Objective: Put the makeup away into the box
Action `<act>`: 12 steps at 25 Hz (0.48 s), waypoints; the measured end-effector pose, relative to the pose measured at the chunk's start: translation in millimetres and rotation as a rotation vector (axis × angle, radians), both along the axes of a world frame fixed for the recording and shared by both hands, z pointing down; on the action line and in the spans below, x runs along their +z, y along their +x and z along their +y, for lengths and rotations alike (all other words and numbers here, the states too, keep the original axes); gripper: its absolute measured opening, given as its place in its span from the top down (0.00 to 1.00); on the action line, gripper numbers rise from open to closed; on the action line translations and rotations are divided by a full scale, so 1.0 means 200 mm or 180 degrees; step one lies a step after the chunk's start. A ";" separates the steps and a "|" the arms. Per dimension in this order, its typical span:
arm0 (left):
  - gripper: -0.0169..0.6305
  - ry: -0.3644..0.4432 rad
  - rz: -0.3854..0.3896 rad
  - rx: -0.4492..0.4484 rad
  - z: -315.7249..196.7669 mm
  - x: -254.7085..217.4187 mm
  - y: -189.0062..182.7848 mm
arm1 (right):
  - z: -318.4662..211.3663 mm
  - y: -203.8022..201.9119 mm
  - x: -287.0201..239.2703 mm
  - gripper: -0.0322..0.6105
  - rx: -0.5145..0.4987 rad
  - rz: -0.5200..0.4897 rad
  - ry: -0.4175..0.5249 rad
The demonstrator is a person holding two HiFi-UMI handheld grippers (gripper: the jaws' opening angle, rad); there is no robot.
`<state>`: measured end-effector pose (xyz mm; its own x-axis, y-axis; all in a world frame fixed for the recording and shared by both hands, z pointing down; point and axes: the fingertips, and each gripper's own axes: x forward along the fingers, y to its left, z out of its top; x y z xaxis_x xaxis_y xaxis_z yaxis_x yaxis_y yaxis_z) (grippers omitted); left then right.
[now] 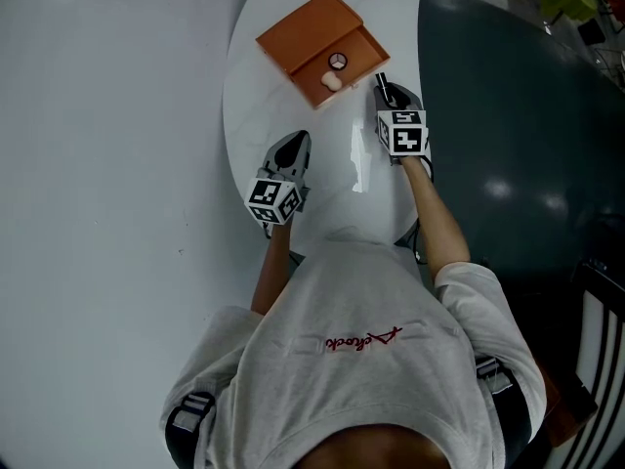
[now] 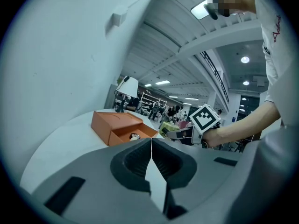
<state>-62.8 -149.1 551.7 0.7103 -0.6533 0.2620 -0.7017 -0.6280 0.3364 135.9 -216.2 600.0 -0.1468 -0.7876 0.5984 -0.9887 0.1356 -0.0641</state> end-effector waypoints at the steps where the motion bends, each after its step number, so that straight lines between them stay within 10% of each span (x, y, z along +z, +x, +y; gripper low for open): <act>1: 0.95 0.0010 0.0004 -0.0013 0.00 -0.01 -0.01 | 0.00 0.00 -0.01 0.78 -0.0032 0.0013 0.0005; 12: 0.95 0.0042 -0.0046 -0.0444 0.03 -0.07 -0.28 | -0.18 -0.38 -0.11 0.78 -0.0785 -0.0035 0.0056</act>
<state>-118.0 -143.5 537.8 0.6085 -0.7489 0.2625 -0.7873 -0.5282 0.3181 58.9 -252.8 577.5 -0.3425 -0.7374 0.5821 -0.9248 0.3740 -0.0703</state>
